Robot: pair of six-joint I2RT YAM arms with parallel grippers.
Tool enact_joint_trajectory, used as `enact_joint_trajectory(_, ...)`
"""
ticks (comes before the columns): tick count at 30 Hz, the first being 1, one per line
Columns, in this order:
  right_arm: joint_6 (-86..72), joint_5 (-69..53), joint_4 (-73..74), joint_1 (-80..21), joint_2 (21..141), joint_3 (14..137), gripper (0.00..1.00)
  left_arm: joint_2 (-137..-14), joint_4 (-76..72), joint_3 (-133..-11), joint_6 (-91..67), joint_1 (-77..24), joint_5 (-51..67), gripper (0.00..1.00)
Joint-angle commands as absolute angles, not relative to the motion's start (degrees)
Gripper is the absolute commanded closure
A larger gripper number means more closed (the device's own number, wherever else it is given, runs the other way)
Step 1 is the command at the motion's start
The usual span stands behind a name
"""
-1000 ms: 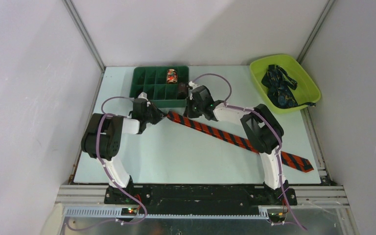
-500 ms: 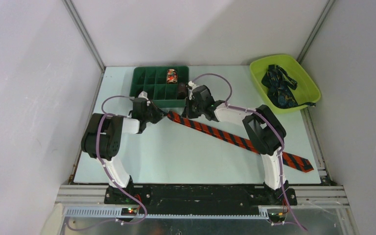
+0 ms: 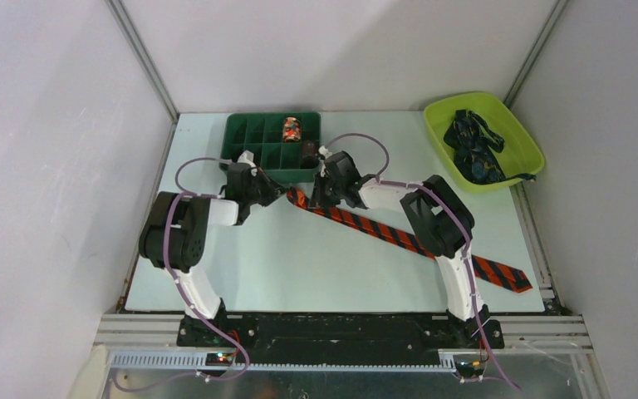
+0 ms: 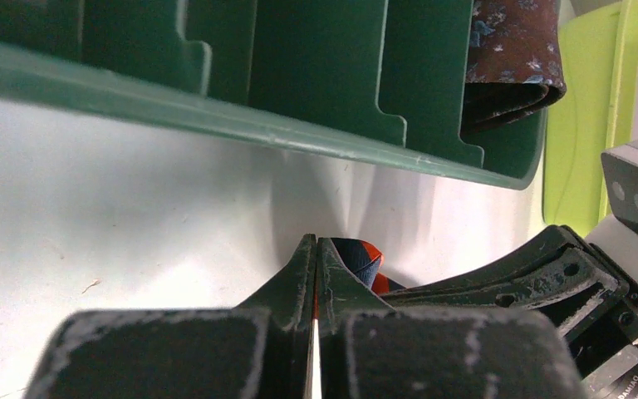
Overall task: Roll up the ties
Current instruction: Roll the tie at the center of the board.
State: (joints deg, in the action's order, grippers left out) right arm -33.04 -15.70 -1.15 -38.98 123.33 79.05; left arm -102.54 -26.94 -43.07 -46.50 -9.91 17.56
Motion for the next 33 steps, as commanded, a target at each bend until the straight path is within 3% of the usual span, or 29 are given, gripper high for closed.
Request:
enact_joint_trajectory(1, -33.3, -15.5, -1.4, -38.9, 124.8, 81.8, 1.0, -102.6, -29.9, -44.5, -45.3, -10.5, 19.5, 1.0)
enact_joint_trajectory(25, -34.7, -15.0, -4.2, -37.8, 122.5, 79.7, 1.0, -100.6, -33.8, -42.8, -42.8, -15.7, 22.8, 1.0)
enact_joint_trajectory(33, -34.8, -10.1, -4.4, -36.2, 114.1, 73.6, 1.0, -101.4, -33.7, -42.7, -42.0, -16.7, 22.6, 1.0)
